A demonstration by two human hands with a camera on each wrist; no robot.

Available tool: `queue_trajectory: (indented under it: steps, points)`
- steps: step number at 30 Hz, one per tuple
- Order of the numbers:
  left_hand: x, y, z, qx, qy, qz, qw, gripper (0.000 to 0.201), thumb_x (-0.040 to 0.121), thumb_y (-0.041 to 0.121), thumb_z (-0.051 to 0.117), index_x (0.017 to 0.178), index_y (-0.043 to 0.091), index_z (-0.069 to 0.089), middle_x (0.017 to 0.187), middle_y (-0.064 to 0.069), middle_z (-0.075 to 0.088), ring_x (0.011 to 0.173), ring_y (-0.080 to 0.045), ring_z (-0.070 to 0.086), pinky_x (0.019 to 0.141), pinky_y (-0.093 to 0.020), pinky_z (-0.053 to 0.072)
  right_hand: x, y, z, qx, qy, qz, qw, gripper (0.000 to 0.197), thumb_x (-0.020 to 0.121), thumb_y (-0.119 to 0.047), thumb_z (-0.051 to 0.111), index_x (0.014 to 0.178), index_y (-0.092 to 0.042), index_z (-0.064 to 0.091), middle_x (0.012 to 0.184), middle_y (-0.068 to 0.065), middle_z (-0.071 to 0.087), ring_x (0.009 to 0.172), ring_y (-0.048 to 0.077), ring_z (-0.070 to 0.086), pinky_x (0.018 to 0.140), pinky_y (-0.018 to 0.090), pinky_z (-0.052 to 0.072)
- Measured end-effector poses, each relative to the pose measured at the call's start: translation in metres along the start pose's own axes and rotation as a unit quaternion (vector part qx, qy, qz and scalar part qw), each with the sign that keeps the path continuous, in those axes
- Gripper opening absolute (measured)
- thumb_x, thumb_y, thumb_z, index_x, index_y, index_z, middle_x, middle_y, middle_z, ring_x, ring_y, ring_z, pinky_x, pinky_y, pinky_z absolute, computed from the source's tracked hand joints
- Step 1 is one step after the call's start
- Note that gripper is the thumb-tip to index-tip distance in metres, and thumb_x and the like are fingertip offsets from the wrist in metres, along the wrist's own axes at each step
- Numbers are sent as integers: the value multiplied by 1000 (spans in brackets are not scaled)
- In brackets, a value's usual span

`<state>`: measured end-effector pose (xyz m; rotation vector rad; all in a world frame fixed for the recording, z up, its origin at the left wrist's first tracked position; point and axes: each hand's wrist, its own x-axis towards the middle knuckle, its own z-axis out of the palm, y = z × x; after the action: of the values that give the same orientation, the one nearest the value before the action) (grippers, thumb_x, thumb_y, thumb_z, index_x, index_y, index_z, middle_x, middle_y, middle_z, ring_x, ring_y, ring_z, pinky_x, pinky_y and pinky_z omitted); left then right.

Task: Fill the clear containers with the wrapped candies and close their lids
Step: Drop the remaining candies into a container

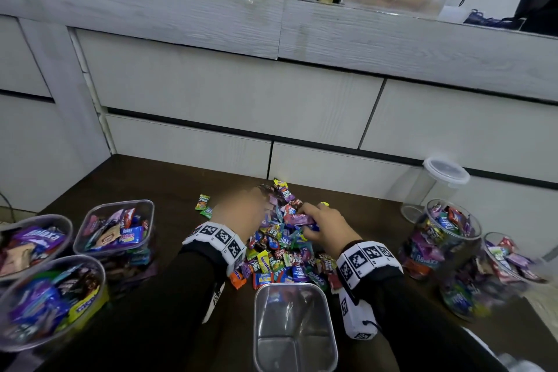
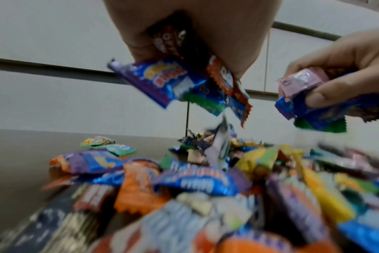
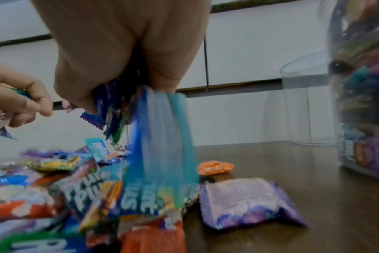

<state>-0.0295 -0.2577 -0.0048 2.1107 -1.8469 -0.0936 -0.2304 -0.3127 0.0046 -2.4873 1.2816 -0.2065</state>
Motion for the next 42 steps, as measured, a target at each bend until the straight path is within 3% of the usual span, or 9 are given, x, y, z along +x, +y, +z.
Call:
queue_trajectory:
  steps: [3,6,10,14,19,26,35,38,42]
  points:
    - [-5,4,-19,-65,23,-25,997,10,97,32,47,100,22,51,96,-1,63,78,-22,62,70,-37,54,-15,-6,-12,42,24,4,999,28,88,-17,56,116,-18,56,92,14,60,81,25,57,75,32,48]
    - [-14,10,-44,-138,51,-49,988,11,95,27,51,96,17,56,89,-6,66,74,-27,63,71,-39,55,-31,-10,-18,92,39,8,995,17,86,-13,59,101,-21,60,80,7,61,61,10,53,57,11,42]
    - [-30,23,-78,-200,95,-39,974,12,93,27,55,91,16,58,82,-11,66,71,-30,62,67,-36,52,-50,-13,-23,102,46,20,994,17,84,-16,64,98,-24,62,79,1,62,64,6,54,52,4,36]
    - [-50,42,-102,-258,128,-7,957,12,92,24,58,90,12,61,81,-11,66,65,-25,59,61,-31,48,-69,-17,-29,98,78,36,991,21,83,-19,65,104,-17,65,88,6,65,82,17,53,68,20,39]
    - [-84,73,-112,-304,140,35,942,9,90,24,60,83,18,58,72,-3,64,51,-10,51,47,-20,38,-89,-24,-35,91,89,23,992,8,82,-20,64,85,-25,59,75,-4,59,75,17,51,65,25,35]
    - [-133,100,-90,-260,146,167,940,5,86,16,61,84,16,56,81,5,60,77,-15,56,71,-34,46,-110,-27,-41,122,102,4,987,15,79,-13,67,92,-18,64,69,-6,59,61,-2,52,56,5,38]
    - [-128,107,-78,-208,99,216,949,6,89,17,58,89,11,57,89,-2,61,87,-23,58,79,-43,47,-116,-22,-40,116,105,9,988,15,79,-15,66,85,-26,59,74,-3,65,72,13,62,65,18,47]
    - [-125,111,-86,-232,135,220,938,5,88,17,60,87,13,57,83,5,58,78,-15,54,74,-36,45,-116,-18,-38,131,102,15,986,15,79,-13,65,88,-24,60,76,-1,66,74,14,65,70,27,53]
    - [-127,117,-90,-297,187,216,911,5,86,12,63,85,12,58,79,9,56,73,-10,53,67,-26,45,-115,-15,-36,150,106,20,983,16,80,-12,65,91,-23,61,78,0,66,74,14,65,67,21,54]
